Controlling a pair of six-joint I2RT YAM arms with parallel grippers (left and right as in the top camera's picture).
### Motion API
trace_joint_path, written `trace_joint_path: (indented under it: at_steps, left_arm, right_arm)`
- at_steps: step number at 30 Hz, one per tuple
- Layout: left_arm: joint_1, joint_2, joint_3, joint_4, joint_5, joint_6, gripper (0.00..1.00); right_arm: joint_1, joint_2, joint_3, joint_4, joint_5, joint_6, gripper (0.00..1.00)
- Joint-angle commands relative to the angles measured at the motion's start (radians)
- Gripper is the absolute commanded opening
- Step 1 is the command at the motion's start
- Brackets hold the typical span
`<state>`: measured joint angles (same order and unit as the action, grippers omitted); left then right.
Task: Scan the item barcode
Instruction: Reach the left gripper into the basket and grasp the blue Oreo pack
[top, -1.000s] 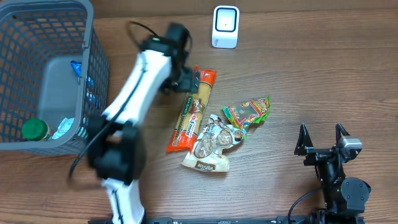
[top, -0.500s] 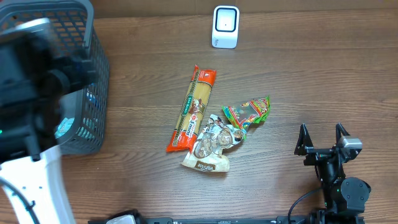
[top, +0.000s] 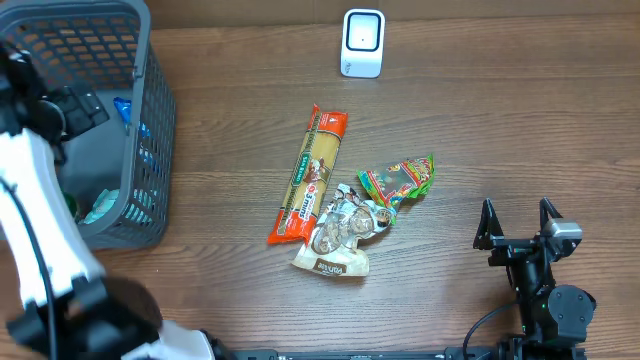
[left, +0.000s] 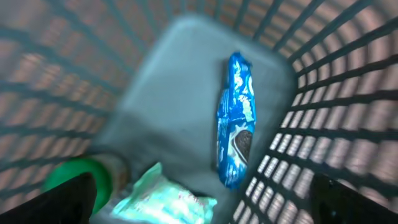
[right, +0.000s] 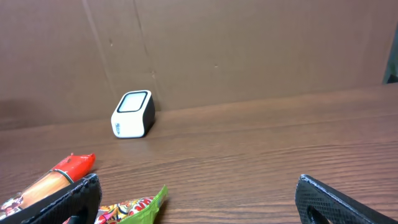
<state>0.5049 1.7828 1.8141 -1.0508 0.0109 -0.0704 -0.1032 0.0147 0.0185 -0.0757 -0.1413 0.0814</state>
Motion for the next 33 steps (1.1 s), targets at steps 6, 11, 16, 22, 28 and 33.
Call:
trace_joint_path:
  at_steps: [6,11,16,22,28,33]
  left_arm:
    - [-0.001,0.213,0.001,0.054,0.095,0.049,1.00]
    - [-0.002,0.309,0.001,0.084,0.130,0.050,1.00]
    - [-0.002,0.364,0.001,0.116,0.204,0.091,1.00]
    - [-0.005,0.388,0.001,0.134,0.248,0.095,1.00]
    - [-0.034,0.405,0.000,0.131,0.245,0.093,0.99]
    - [-0.070,0.405,0.000,0.135,0.179,0.049,0.97]
  right_arm:
    - [-0.003,-0.010,-0.011,0.004,0.009,-0.003,1.00]
    - [-0.003,-0.010,-0.011,0.004,0.009,-0.003,1.00]
    - [-0.003,-0.010,-0.011,0.004,0.009,-0.003,1.00]
    - [-0.003,-0.010,-0.011,0.004,0.009,-0.004,1.00]
    - [-0.003,-0.010,-0.011,0.004,0.009,-0.004,1.00]
    - [-0.003,-0.010,-0.011,0.004,0.009,-0.003,1.00]
